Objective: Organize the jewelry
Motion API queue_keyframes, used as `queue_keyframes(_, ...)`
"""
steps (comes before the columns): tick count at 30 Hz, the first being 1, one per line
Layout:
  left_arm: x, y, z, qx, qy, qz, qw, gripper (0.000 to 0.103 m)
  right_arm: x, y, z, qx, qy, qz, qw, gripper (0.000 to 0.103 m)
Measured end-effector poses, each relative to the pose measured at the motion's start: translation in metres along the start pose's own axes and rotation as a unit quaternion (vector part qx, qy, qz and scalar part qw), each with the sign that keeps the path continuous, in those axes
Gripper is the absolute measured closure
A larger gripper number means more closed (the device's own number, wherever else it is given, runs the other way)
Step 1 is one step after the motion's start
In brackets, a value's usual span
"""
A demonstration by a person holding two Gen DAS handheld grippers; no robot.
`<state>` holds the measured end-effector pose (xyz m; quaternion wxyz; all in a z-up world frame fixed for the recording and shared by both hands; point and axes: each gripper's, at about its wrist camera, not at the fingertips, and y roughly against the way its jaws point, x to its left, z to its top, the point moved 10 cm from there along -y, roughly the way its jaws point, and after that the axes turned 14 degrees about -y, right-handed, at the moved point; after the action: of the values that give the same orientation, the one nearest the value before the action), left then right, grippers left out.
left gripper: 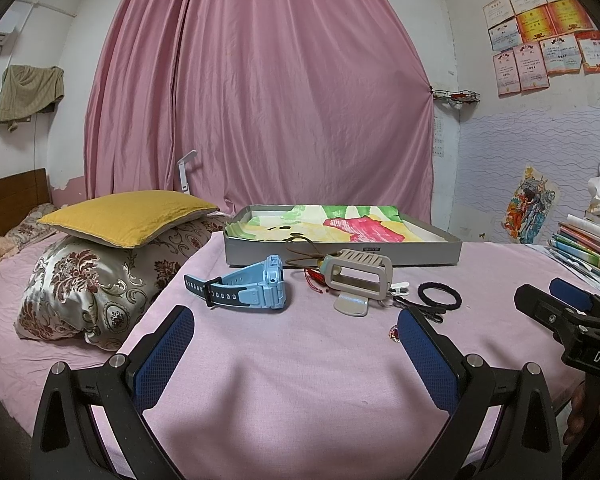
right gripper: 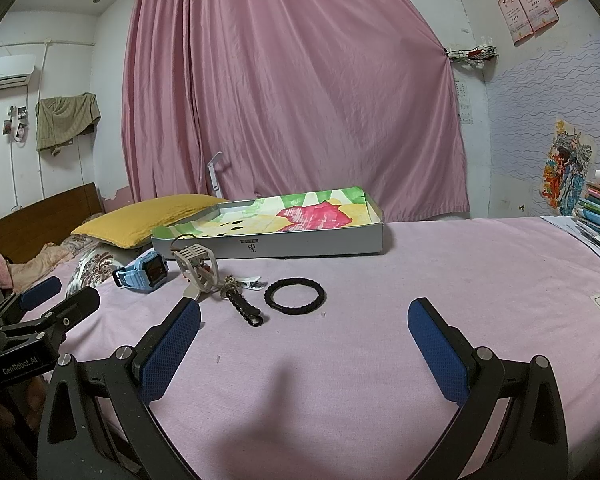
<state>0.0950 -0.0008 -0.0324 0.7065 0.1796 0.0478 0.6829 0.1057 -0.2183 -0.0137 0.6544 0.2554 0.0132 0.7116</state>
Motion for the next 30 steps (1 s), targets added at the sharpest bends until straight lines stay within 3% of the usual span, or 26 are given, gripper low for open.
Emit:
queue_keyframes(16,-0.006,0.002,-0.002,0.003,-0.001,0.002,1.0000,0.001,0.003,-0.005,-0.004,0.010,0.000,0.006,1.000,0.001)
queue_keyframes(25,0.006,-0.018,0.003,0.025,-0.006,0.002,0.9997,0.001,-0.003,-0.029,0.019,0.060,-0.005,0.010,0.998,0.001)
queue_keyframes(30,0.015,-0.042,0.010,0.055,-0.008,-0.008,0.9984,0.001,-0.005,-0.059,0.028,0.115,-0.001,0.012,0.993,0.006)
